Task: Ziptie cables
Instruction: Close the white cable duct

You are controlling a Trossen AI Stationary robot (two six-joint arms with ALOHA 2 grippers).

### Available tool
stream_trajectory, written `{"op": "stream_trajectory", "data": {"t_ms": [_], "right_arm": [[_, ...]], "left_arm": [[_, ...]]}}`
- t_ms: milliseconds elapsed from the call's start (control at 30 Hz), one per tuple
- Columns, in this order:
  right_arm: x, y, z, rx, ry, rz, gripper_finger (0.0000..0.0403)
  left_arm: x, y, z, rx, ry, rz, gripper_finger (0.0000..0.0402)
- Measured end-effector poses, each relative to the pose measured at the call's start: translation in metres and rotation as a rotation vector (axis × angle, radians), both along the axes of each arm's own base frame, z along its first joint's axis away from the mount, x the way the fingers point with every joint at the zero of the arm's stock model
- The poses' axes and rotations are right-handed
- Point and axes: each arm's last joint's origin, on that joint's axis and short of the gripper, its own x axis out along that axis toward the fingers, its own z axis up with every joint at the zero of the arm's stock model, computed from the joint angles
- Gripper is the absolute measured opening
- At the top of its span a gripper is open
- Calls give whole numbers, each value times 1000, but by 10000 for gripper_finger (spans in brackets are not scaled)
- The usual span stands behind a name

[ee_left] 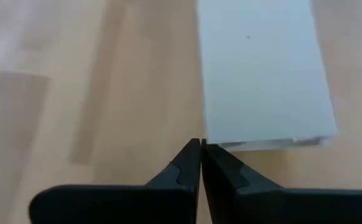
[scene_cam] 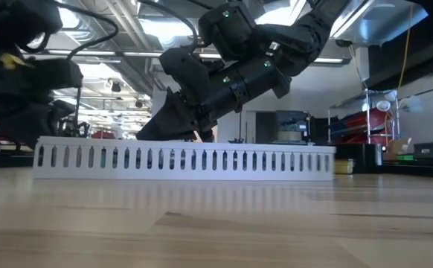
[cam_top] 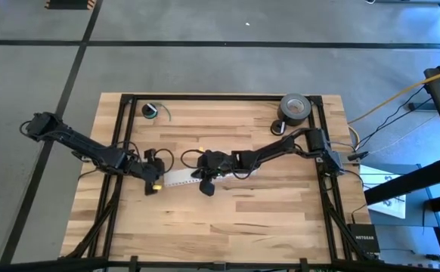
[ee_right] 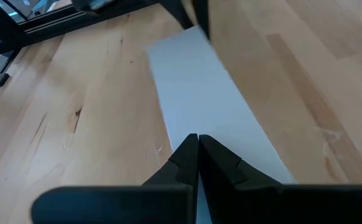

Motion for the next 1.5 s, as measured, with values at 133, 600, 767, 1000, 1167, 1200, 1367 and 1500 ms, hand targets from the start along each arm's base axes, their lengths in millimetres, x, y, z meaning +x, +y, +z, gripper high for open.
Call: {"op": "stream_trajectory", "data": {"t_ms": [133, 600, 767, 1000, 1167, 1200, 1367, 1500], "right_arm": [[0, 0, 0, 0, -1, 0, 0], [0, 0, 0, -1, -3, -2, 0], [0, 0, 0, -1, -7, -2, 0], [1, 0, 1, 0, -19, -2, 0], [1, 0, 0, 6, -18, -6, 0], [1, 0, 0, 7, -19, -5, 0], [4, 0, -3, 21, -58, -8, 0], [7, 1, -6, 56, -44, 15, 0]], "left_arm": [[0, 2, -2, -9, -18, 39, 0], [2, -12, 7, -229, 19, -12, 0], [-3, -9, -11, -230, -3, 1, 0], [-6, -2, -25, -238, -55, 50, 0], [-6, 1, -27, -229, -66, 32, 0], [-6, 1, -27, -229, -67, 31, 0], [-6, 2, -27, -222, -73, 24, 0], [-6, 2, -27, -220, -76, 30, 0]]}}
